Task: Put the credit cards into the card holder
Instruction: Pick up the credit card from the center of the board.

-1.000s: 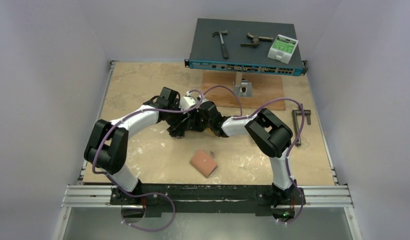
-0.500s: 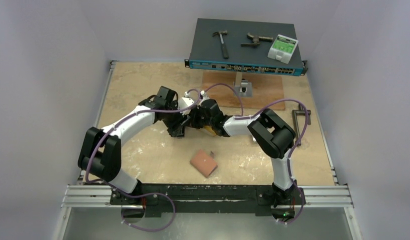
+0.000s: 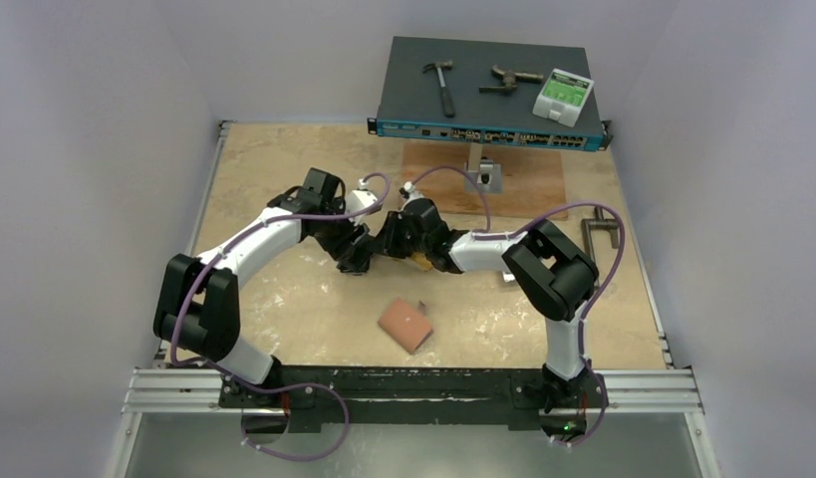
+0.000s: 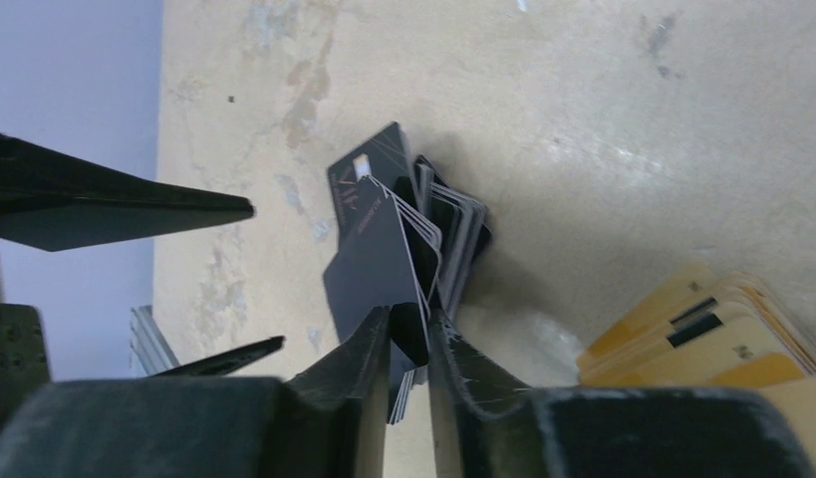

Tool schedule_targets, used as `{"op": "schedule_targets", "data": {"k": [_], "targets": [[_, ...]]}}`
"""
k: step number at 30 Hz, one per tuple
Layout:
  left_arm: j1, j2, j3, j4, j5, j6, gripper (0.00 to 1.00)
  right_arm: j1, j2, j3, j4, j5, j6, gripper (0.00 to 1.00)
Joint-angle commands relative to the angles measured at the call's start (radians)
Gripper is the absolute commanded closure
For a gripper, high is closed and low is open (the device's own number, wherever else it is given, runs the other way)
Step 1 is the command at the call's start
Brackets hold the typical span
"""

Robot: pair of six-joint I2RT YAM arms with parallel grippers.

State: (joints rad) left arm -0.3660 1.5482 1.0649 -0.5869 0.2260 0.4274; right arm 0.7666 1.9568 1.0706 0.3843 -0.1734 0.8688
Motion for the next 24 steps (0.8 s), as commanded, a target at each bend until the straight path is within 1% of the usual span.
{"op": "schedule_targets", "data": {"k": [1,4,7,15,24], "targets": [[0.009,0.005,-0.006,0.007,-0.013,0.048,0.46,-0.003,0.000,-0.015,-0.091,0.064,-0.048,0.80],[0.009,0.014,-0.001,0.016,-0.030,0.056,0.46,-0.004,0.025,0.012,-0.121,0.067,-0.045,0.71],[0.010,0.016,0.003,0.007,-0.024,0.058,0.47,-0.004,0.027,0.023,-0.125,0.072,-0.046,0.66],[0.030,0.015,-0.017,0.002,-0.005,0.050,0.47,-0.002,0.042,0.059,-0.120,0.056,-0.040,0.63],[0.033,0.039,-0.017,0.026,-0.015,0.068,0.51,0.001,0.014,0.051,-0.114,0.068,-0.046,0.63]]}}
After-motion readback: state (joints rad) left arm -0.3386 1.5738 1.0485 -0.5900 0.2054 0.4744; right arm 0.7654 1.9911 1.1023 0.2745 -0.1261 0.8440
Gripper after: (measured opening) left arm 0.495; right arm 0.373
